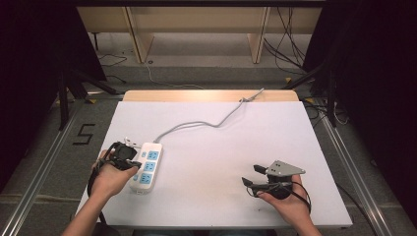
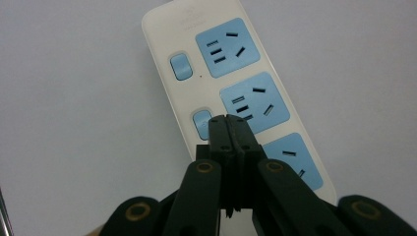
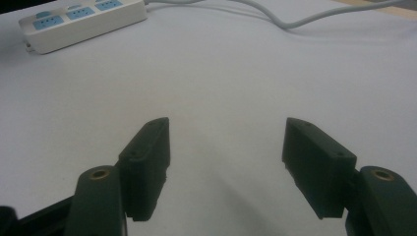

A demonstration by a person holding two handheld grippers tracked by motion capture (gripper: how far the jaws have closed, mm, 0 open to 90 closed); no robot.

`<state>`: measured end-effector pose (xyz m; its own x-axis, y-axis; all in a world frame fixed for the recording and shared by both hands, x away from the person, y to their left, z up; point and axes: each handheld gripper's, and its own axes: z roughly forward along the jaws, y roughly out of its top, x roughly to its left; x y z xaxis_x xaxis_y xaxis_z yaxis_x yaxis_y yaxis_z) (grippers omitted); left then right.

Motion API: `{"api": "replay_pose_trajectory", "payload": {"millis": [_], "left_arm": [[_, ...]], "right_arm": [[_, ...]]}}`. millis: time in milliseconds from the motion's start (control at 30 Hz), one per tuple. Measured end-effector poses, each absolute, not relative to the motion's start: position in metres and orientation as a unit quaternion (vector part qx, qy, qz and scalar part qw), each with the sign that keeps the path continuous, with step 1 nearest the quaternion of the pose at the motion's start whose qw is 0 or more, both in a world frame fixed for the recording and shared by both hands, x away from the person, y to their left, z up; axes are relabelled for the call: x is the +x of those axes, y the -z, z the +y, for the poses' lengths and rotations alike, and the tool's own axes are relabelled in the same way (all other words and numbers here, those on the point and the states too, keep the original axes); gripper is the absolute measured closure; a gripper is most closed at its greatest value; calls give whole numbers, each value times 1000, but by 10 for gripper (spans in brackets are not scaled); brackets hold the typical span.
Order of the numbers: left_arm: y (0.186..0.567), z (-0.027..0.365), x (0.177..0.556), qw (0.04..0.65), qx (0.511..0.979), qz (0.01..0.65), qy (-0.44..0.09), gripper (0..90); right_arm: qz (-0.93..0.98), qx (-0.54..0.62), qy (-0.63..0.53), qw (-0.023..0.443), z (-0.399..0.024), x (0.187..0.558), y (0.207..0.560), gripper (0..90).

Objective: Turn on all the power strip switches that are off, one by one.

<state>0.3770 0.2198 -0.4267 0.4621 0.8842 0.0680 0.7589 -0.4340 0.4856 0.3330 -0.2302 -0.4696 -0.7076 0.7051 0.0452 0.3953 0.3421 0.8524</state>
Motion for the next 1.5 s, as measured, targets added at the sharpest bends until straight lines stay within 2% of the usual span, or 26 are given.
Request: {"api": "replay_pose_trajectory", "payload": {"millis": [1500], "left_arm": [[424,222,366,197,832,496,-154,897]], "right_arm": [[803,338,-461,170,-225,331,468,359]]}}
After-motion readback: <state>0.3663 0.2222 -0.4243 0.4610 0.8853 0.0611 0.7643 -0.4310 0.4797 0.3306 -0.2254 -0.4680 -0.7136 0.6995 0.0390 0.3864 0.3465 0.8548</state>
